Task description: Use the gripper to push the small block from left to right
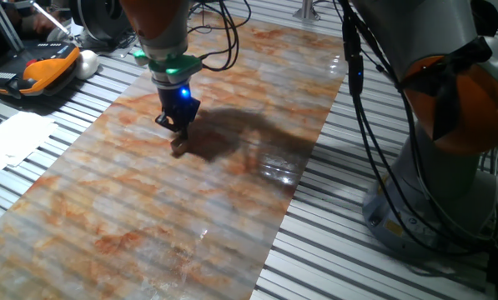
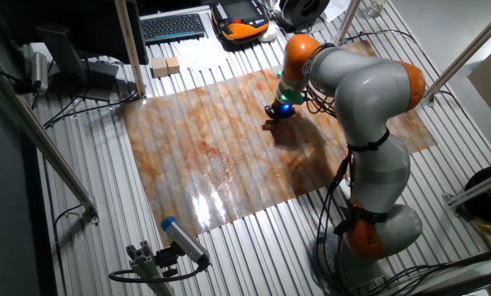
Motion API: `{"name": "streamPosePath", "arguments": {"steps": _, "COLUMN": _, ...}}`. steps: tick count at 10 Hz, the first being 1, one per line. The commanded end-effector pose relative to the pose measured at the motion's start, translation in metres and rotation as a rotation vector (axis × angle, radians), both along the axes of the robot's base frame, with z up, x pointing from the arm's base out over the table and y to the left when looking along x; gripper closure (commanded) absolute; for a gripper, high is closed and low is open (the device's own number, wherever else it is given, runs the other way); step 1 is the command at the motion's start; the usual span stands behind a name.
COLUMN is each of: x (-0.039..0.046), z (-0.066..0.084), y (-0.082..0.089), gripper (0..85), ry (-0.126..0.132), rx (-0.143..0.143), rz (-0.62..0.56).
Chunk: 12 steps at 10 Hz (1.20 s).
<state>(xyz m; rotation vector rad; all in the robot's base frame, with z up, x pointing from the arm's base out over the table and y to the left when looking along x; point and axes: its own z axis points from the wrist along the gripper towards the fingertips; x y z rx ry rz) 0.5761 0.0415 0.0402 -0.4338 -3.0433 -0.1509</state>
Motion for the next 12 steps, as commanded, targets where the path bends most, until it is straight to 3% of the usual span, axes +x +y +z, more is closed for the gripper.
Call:
{"name": "streamPosePath", "arguments": {"steps": 1, "x": -0.0005, "z": -0.001, "y": 0.003, "gripper": 85.0, "ry": -0.003, "rx": -0.001, "rz": -0.006}}
{"name": "streamPosePath", "arguments": {"steps": 6, "x": -0.0032, "z": -0.005, "y": 0.021, "gripper": 85.0, "ry": -0.011, "rx": 0.003, "rz": -0.042}}
{"name": "streamPosePath", "arguments": {"steps": 12, "x": -0.0046, "z": -0.007, "y": 0.044, "gripper": 85.0, "ry": -0.018, "rx": 0.037, "rz": -0.095}}
